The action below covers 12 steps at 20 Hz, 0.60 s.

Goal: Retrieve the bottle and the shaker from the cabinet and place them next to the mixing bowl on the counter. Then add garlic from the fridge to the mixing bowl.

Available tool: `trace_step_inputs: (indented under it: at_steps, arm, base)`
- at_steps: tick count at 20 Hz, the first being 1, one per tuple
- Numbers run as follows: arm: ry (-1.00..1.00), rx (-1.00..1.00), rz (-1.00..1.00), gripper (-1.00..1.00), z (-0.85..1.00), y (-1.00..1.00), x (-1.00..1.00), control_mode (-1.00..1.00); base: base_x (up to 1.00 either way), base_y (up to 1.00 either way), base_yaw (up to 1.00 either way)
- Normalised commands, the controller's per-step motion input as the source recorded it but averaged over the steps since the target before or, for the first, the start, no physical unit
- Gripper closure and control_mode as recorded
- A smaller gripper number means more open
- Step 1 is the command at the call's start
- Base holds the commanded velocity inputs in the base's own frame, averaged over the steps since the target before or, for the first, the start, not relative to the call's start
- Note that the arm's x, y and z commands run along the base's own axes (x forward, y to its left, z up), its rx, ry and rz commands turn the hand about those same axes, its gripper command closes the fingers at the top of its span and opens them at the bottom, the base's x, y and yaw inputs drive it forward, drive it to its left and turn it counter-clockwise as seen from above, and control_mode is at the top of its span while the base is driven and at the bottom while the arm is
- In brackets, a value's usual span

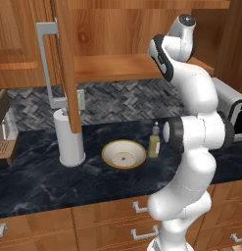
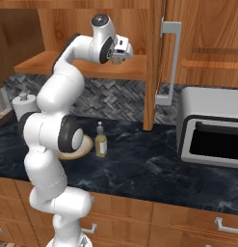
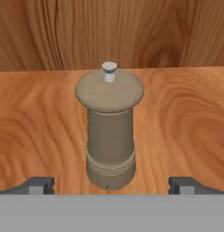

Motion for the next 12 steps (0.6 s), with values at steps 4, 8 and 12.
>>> trace_step_inputs:
  at_steps: [4, 8, 12]
  arm:
    - [0.0, 0.0, 0.0, -1.0, 0.0, 0.0, 0.51, -1.0]
    - [0.01, 0.0, 0.0, -1.0, 0.0, 0.0, 0.39, -1.0]
    - [0.0, 0.0, 0.0, -1.0, 0.0, 0.0, 0.13, -1.0]
  base:
    - [0.0, 0.0, 0.0]
    - [0.0, 0.0, 0.0]
    - [0.0, 0.0, 0.0]
